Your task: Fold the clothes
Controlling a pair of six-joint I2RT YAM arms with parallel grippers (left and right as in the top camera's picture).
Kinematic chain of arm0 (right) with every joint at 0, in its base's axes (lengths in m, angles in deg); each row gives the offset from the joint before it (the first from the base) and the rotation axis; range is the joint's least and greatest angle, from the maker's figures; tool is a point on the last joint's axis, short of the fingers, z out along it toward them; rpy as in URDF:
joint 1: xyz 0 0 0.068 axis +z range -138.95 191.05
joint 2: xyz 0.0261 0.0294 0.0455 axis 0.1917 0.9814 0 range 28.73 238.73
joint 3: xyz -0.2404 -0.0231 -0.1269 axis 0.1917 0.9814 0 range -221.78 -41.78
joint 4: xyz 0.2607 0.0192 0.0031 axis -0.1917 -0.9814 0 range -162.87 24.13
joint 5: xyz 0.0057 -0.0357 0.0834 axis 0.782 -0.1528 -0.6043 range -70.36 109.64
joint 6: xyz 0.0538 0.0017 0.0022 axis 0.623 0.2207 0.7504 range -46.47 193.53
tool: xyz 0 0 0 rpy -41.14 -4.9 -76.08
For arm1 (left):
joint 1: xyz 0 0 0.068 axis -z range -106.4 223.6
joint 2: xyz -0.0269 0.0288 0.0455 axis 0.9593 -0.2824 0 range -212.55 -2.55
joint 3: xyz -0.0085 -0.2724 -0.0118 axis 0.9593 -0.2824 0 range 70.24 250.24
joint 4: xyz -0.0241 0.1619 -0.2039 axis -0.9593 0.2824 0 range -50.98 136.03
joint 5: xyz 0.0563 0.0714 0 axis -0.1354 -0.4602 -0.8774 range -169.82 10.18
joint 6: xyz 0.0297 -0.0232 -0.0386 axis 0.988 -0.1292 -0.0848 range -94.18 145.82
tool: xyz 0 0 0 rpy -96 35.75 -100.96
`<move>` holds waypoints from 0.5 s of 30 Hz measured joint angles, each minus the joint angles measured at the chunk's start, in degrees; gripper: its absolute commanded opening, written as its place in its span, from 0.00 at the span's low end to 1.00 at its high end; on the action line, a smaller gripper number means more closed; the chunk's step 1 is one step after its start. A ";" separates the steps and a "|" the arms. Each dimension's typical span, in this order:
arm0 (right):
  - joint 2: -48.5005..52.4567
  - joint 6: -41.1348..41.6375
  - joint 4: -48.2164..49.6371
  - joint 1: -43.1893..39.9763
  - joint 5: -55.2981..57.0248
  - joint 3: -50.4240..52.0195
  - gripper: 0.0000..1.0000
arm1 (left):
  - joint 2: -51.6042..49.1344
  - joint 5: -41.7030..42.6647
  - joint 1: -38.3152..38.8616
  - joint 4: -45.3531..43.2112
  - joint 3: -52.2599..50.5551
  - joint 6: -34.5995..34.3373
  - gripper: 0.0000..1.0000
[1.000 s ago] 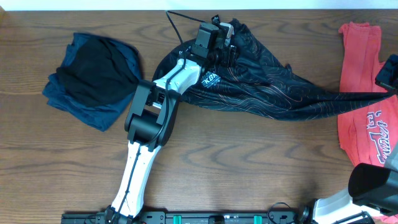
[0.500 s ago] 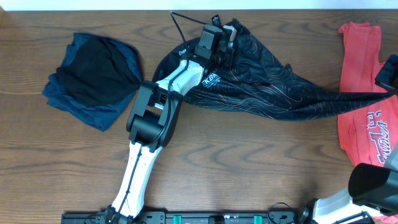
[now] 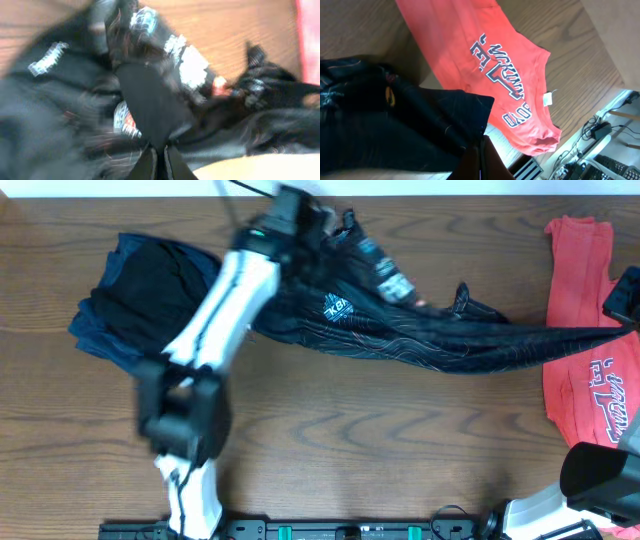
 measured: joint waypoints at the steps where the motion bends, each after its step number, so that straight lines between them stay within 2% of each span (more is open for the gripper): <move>1: 0.00 -0.15 -0.02 0.02 -0.31 0.00 0.01 | 2.29 -0.02 -0.72 2.91 0.15 0.24 0.06; 5: 0.00 -0.63 -0.15 0.02 -1.20 0.00 0.01 | 9.53 0.00 -2.43 15.41 0.57 0.83 0.06; 9: 0.00 -1.03 -0.11 0.02 -1.51 0.00 0.01 | 10.08 0.02 -1.68 27.19 0.37 1.25 0.06; 15: 0.00 -1.20 -0.07 0.02 -1.64 0.00 0.01 | 9.31 -0.39 0.66 29.75 -7.32 1.29 0.06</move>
